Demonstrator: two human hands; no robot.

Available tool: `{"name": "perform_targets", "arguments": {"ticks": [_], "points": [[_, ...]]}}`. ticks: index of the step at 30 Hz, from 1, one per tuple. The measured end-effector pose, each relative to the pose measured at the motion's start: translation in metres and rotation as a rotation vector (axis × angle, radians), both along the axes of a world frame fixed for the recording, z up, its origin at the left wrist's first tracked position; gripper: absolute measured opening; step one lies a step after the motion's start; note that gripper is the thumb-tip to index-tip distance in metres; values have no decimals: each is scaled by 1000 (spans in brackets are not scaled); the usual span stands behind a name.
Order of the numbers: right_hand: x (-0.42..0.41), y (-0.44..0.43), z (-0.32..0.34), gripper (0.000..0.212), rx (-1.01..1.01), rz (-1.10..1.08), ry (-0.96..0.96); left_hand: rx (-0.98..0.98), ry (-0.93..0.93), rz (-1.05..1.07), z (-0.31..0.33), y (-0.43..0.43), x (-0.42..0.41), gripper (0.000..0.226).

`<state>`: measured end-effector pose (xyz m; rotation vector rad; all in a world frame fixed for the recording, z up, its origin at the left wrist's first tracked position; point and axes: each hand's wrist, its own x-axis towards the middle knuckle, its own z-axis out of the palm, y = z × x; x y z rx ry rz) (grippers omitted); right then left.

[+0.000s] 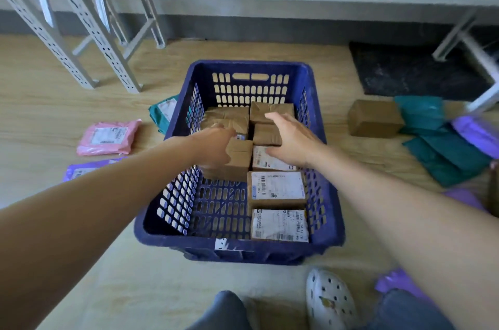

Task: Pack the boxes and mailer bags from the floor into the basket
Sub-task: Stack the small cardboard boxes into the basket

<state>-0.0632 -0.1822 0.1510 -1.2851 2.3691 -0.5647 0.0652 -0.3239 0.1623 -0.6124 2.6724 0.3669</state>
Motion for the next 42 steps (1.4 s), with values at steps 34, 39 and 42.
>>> {"name": "perform_targets", "arguments": {"ticks": [34,39,42], "points": [[-276,240,-47,87,104,-363,81,100,111,-287,-62,172,-312,74],[-328,223,-105,95,102,-387,21,164,104,-189,-117,161,-371,82],[-355,214,-138,99,100,-424,-40,243,94,-99,-145,155,-397,90]]}}
